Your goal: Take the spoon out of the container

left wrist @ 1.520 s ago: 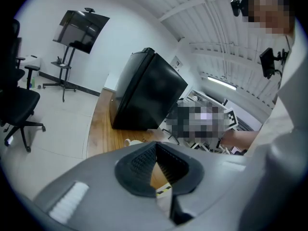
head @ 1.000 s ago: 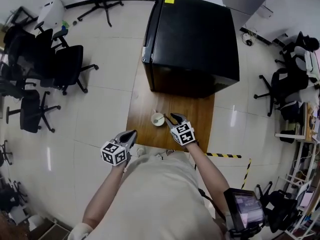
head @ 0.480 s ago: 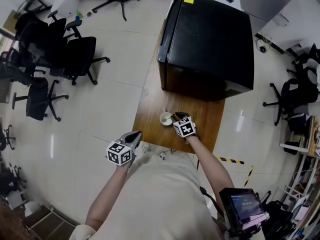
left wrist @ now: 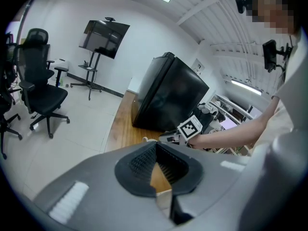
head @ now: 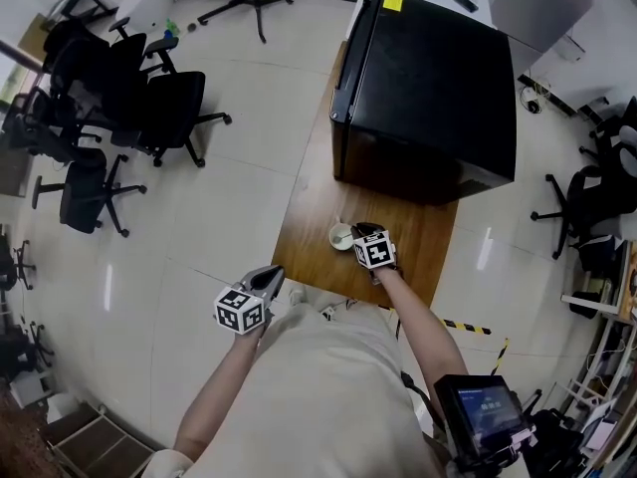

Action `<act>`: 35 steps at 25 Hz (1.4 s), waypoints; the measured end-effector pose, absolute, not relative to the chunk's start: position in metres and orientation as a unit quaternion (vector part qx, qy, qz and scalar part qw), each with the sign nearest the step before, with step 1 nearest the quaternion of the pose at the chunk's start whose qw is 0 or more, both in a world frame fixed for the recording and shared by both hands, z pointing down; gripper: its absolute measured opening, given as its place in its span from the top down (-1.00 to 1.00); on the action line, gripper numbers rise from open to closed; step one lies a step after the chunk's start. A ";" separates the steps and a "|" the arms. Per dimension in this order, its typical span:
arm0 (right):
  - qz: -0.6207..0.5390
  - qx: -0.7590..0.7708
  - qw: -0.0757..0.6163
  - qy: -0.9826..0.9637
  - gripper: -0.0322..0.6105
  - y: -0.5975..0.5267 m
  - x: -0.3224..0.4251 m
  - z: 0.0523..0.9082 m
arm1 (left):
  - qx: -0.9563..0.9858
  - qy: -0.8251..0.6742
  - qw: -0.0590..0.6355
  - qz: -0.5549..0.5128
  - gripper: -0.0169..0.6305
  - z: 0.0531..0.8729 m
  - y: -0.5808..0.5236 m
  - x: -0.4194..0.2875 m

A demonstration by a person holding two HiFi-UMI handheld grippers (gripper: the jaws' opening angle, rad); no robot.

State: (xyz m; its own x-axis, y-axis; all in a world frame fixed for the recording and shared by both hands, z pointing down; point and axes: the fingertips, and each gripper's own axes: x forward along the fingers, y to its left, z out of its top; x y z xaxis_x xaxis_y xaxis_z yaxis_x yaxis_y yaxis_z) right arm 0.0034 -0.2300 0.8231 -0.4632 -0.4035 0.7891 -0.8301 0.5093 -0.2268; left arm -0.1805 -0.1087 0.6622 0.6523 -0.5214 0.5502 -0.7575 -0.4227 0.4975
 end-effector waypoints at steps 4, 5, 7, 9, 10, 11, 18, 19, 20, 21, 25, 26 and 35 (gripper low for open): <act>0.322 0.396 0.324 -0.797 0.75 -0.229 0.003 0.819 | 0.832 -0.384 0.368 0.157 1.00 0.659 -0.106 -0.179; 0.324 0.399 0.320 -0.796 0.75 -0.227 0.004 0.816 | 0.833 -0.384 0.366 0.155 1.00 0.657 -0.105 -0.178; 0.322 0.406 0.310 -0.797 0.75 -0.229 0.006 0.804 | 0.837 -0.384 0.360 0.151 1.00 0.652 -0.107 -0.178; 0.317 0.411 0.297 -0.801 0.75 -0.232 0.005 0.790 | 0.839 -0.383 0.357 0.149 1.00 0.649 -0.110 -0.179; 0.317 0.413 0.291 -0.803 0.75 -0.231 0.005 0.784 | 0.839 -0.382 0.357 0.149 1.00 0.648 -0.110 -0.179; 0.316 0.415 0.285 -0.804 0.75 -0.228 0.005 0.779 | 0.840 -0.380 0.358 0.148 1.00 0.649 -0.109 -0.178; 0.313 0.446 0.239 -0.804 0.75 -0.212 0.027 0.738 | 0.847 -0.353 0.367 0.151 1.00 0.657 -0.106 -0.163; 0.313 0.451 0.230 -0.803 0.75 -0.210 0.032 0.732 | 0.849 -0.348 0.367 0.153 1.00 0.657 -0.107 -0.159; 0.314 0.456 0.221 -0.803 0.75 -0.209 0.037 0.725 | 0.851 -0.343 0.365 0.155 1.00 0.656 -0.108 -0.155; 0.314 0.461 0.211 -0.802 0.75 -0.207 0.043 0.718 | 0.853 -0.338 0.364 0.157 1.00 0.656 -0.109 -0.151; 0.309 0.478 0.169 -0.804 0.75 -0.199 0.065 0.698 | 0.861 -0.321 0.360 0.163 1.00 0.656 -0.111 -0.139; 0.308 0.482 0.159 -0.805 0.75 -0.197 0.071 0.695 | 0.862 -0.318 0.359 0.164 1.00 0.656 -0.111 -0.137; 0.319 0.541 0.139 -0.766 0.75 -0.185 0.132 0.710 | 0.863 -0.312 0.357 0.173 1.00 0.655 -0.115 -0.132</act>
State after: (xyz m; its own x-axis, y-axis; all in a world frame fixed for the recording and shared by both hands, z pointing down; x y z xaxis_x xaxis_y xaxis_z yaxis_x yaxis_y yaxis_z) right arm 0.1318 -0.1851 0.7104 -0.3751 -0.7400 0.5584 -0.9177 0.2111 -0.3367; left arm -0.1318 -0.1154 0.6549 0.7452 -0.4156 0.5214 -0.6625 -0.5498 0.5087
